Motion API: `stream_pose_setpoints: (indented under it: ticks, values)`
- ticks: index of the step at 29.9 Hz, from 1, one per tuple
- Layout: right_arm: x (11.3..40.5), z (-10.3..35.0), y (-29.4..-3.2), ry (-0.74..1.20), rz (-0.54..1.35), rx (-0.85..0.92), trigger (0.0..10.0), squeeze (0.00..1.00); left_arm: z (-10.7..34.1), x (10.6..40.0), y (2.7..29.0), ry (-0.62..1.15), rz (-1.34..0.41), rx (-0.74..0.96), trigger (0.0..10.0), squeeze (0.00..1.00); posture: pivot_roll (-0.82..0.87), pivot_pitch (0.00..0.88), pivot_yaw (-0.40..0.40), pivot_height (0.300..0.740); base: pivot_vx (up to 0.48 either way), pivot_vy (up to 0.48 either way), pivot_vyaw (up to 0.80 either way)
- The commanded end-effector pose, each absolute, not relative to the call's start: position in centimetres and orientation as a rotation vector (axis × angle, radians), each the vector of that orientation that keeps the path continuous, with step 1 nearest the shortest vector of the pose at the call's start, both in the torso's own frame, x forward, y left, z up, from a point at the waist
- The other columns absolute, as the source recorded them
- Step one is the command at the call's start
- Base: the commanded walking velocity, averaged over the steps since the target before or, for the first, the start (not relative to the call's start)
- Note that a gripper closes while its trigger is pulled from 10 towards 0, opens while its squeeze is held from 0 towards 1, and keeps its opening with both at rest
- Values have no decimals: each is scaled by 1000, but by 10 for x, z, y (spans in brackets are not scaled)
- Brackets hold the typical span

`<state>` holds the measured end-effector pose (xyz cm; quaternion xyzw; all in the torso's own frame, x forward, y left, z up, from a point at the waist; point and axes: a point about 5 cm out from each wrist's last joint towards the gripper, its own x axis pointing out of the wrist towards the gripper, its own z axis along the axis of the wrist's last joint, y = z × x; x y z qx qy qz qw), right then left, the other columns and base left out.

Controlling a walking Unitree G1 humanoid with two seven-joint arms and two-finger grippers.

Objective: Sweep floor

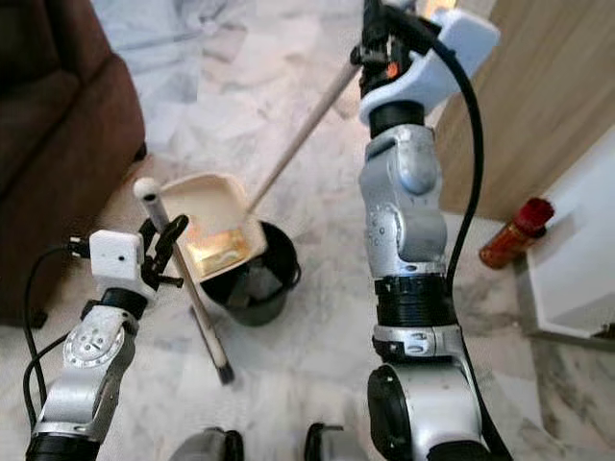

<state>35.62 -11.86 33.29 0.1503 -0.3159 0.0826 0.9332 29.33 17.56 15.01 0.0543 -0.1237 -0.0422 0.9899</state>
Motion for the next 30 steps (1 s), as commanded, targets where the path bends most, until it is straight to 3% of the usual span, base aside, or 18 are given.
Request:
stream_pose_setpoints:
  ticks: [1,30]
  values:
    - [345,352,-111,-740,219,329,10000,0,159,291,179,-297,-74,125,10000,0,9,231,-27,740,0,0,0]
    - [319,361,-85,-911,314,210,10000,0,158,290,177,-300,-85,123,10000,0,7,232,-26,740,0,0,0]
